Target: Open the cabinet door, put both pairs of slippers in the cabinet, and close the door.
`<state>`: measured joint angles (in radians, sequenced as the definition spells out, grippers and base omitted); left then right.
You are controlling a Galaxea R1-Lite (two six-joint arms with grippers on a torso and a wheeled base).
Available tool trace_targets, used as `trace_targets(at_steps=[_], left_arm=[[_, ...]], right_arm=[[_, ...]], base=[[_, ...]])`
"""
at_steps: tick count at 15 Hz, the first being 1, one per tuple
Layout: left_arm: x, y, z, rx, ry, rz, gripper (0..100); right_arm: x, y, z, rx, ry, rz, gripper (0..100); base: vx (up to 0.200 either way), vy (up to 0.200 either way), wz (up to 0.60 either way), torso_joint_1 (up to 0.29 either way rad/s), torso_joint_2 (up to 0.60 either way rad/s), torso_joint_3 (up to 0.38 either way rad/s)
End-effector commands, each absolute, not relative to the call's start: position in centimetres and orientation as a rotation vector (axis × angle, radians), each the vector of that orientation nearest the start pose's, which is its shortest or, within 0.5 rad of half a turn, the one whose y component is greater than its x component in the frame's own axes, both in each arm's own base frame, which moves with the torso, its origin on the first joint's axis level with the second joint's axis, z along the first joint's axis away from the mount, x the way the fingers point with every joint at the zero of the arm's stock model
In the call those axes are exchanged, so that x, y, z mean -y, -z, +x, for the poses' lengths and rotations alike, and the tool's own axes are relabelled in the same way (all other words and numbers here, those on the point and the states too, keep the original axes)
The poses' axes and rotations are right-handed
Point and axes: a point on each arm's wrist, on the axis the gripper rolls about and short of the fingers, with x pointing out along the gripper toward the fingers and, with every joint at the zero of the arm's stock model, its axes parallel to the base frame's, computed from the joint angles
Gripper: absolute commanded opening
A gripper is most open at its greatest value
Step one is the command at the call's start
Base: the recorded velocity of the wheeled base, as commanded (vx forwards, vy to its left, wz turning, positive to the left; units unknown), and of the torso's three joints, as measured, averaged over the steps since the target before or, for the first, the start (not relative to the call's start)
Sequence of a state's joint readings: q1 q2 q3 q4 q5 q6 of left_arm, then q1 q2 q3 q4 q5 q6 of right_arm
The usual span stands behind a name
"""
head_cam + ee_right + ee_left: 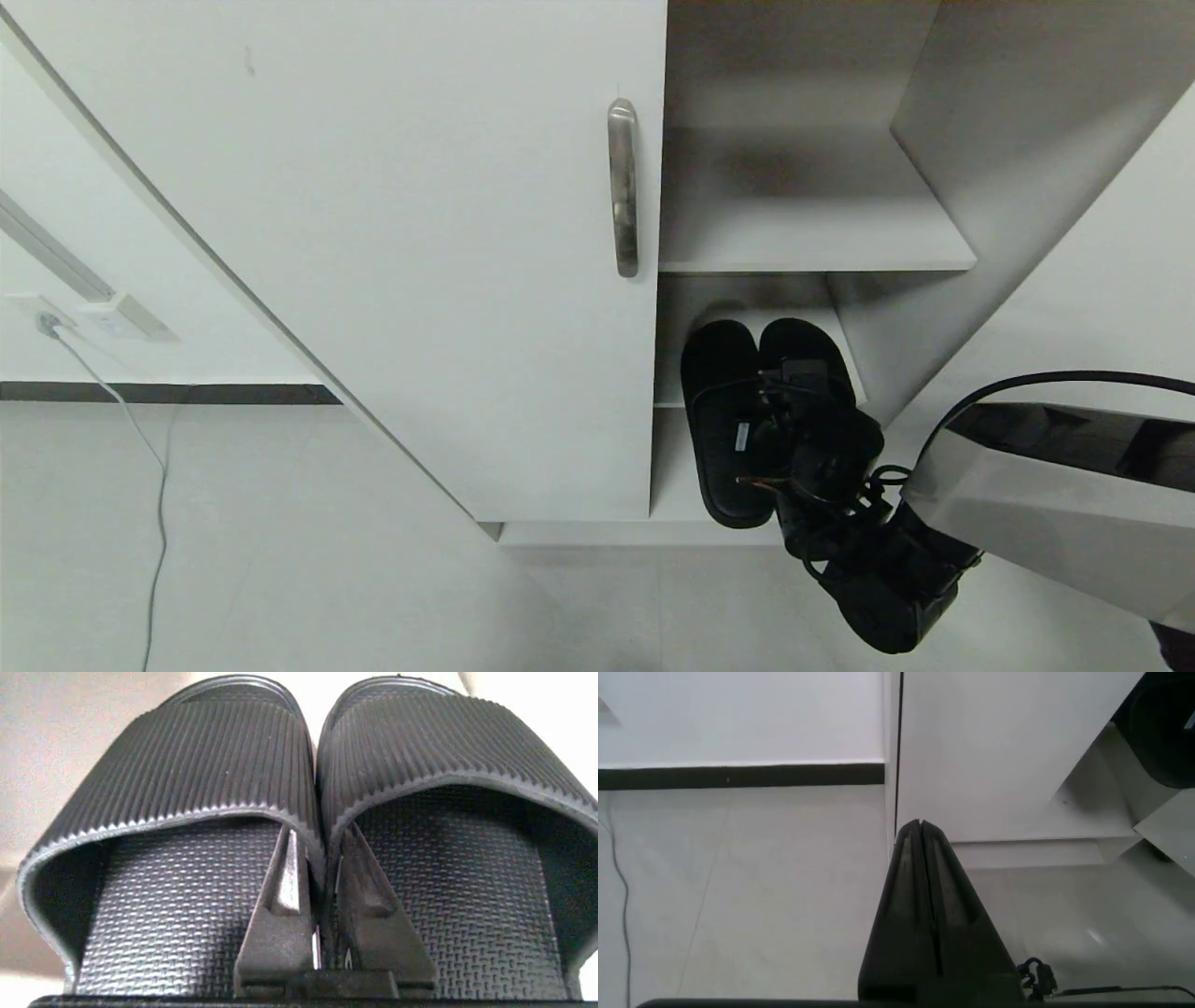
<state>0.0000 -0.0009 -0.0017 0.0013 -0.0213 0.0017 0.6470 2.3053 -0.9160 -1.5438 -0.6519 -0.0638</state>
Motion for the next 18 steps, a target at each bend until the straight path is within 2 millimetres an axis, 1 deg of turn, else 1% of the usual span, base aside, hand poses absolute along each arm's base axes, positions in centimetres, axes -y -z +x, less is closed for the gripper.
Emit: trace_targets(at_steps=[1,2,3,5,7,9,10,11,15,18], left_arm=[[0.0,-7.6,-2.3,0.0,0.021,0.002,0],[0.0,-7.6,-2.3,-0.002,0.021,0.002,0],[0.0,-7.6,-2.3,0.0,0.021,0.002,0],[0.0,-7.6,-2.3,0.0,0.021,0.002,0],[0.0,-7.6,-2.3,0.0,0.021,0.002,0],[0.0,-7.6,-2.3,0.0,0.021,0.002,0],[0.0,-7.6,-2.3,0.0,0.021,0.002,0],[0.0,-7.6,-2.3,0.0,0.021,0.002,0],[0.0,-7.6,-2.3,0.0,0.021,0.002,0],[0.0,-7.6,-2.3,0.0,0.021,0.002,0]], right_arm=[[-23.1,-8.1,34.1,0.111,0.014,0.027,0],[-23.1,-7.8,34.9,0.094,0.002,0.022,0],[-23.2,-7.8,35.3,0.094,-0.003,0.029,0],[-23.4,-7.7,37.5,0.062,-0.015,0.023,0],[-23.6,-8.1,39.8,0.049,0.008,0.031,0],[-23.8,-8.4,41.5,0.037,0.023,0.029,0],[-23.8,-8.6,41.9,0.039,0.027,0.03,0],[-23.8,-9.1,42.9,0.046,0.037,0.034,0],[-24.0,-10.8,45.0,0.064,0.055,0.059,0],[-23.9,-11.9,45.7,0.056,0.06,0.095,0]], base=[[0.0,0.0,0.0,0.0,0.0,0.0],[0.0,0.0,0.0,0.0,0.0,0.0],[0.0,0.0,0.0,0.0,0.0,0.0],[0.0,0.0,0.0,0.0,0.0,0.0],[0.0,0.0,0.0,0.0,0.0,0.0],[0.0,0.0,0.0,0.0,0.0,0.0],[0.0,0.0,0.0,0.0,0.0,0.0],[0.0,0.0,0.0,0.0,0.0,0.0],[0.0,0.0,0.0,0.0,0.0,0.0],[0.0,0.0,0.0,0.0,0.0,0.0]])
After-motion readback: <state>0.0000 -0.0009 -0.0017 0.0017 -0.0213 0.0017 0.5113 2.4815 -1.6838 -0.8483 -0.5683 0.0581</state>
